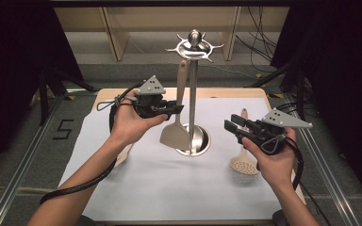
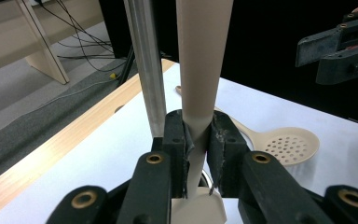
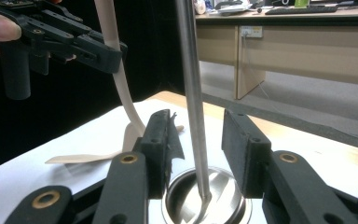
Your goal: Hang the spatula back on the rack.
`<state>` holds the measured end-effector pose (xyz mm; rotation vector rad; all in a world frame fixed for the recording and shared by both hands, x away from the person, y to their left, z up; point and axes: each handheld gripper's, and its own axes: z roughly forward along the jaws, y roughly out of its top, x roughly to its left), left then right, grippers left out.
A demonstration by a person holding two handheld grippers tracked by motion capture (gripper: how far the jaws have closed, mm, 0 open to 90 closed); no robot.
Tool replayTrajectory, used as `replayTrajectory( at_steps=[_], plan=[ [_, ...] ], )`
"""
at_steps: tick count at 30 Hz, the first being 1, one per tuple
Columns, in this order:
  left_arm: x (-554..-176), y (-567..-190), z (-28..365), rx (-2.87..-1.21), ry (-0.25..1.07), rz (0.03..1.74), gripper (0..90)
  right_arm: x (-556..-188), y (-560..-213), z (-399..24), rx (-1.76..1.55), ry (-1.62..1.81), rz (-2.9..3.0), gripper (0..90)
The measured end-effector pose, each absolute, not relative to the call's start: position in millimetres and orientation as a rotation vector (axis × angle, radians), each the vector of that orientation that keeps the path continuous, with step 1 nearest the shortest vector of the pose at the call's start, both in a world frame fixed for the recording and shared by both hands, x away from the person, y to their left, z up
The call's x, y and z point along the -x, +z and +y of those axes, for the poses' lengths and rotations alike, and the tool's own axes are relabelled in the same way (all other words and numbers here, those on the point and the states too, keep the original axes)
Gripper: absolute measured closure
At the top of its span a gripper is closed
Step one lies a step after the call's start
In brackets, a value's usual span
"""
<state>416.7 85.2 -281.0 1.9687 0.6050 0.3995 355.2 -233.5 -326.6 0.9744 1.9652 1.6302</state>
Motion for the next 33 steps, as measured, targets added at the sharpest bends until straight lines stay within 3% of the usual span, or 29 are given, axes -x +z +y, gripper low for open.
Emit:
replayTrajectory(
  at_steps=[24,33],
  plan=[
    [-428,-289,80,-1.899,0.388,0.645,76.2,-354,-330,-235,-1.013,1.639,1.972,63.1],
    [-419,-288,96,-1.84,0.423,0.642,58.1,-357,-333,-236,-1.036,1.555,1.99,63.2]
  ],
)
